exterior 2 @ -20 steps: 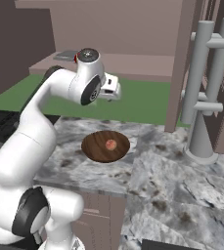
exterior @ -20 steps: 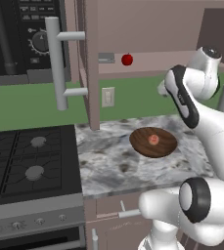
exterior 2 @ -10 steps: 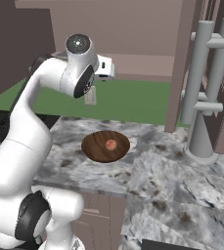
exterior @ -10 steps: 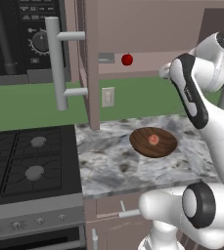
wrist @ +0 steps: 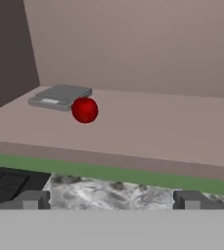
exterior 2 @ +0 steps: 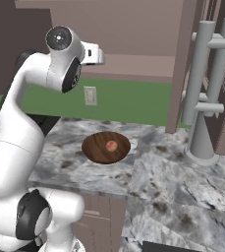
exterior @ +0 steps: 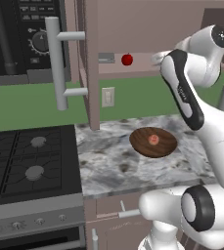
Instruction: Open the cabinet. Pick the peach and apple from the cabinet and place them into the bowl. Then close the cabinet.
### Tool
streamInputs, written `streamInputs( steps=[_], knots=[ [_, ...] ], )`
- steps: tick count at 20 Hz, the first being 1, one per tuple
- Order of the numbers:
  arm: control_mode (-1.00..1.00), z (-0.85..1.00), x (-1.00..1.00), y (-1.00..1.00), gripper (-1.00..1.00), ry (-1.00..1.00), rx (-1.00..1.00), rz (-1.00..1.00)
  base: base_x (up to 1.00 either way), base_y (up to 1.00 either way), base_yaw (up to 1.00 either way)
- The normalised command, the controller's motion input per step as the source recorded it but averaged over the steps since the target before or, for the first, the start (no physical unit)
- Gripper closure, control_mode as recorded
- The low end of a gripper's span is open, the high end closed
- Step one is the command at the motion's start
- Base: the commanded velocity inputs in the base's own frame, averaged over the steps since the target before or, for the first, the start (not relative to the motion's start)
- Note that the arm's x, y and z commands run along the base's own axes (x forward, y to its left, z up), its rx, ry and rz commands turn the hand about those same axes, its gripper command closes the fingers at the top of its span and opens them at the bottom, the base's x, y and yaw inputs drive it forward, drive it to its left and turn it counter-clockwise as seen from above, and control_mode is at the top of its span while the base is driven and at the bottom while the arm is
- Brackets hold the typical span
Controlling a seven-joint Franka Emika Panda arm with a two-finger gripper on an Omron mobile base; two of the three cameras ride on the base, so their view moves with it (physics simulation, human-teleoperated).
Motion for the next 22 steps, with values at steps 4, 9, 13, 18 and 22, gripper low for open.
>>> streamInputs(
  steps=[4, 9, 13, 18, 22],
  knots=[
    [-1.0, 0.06, 0.3, 0.44, -1.0, -0.02, -0.08, 0.0, 0.0, 0.0, 0.0],
    [-1.0, 0.02, 0.42, 0.39, -1.0, 0.0, -0.08, 0.0, 0.0, 0.0, 0.0],
    [-1.0, 0.0, 0.51, 0.22, -1.0, 0.08, -0.06, 0.0, 0.0, 0.0, 0.0],
    [-1.0, 0.0, 0.53, 0.1, -1.0, 0.14, -0.04, 0.0, 0.0, 0.0, 0.0],
    [-1.0, 0.0, 0.5, 0.03, -1.0, 0.13, 0.0, 0.0, 0.0, 0.0, 0.0]
  ],
)
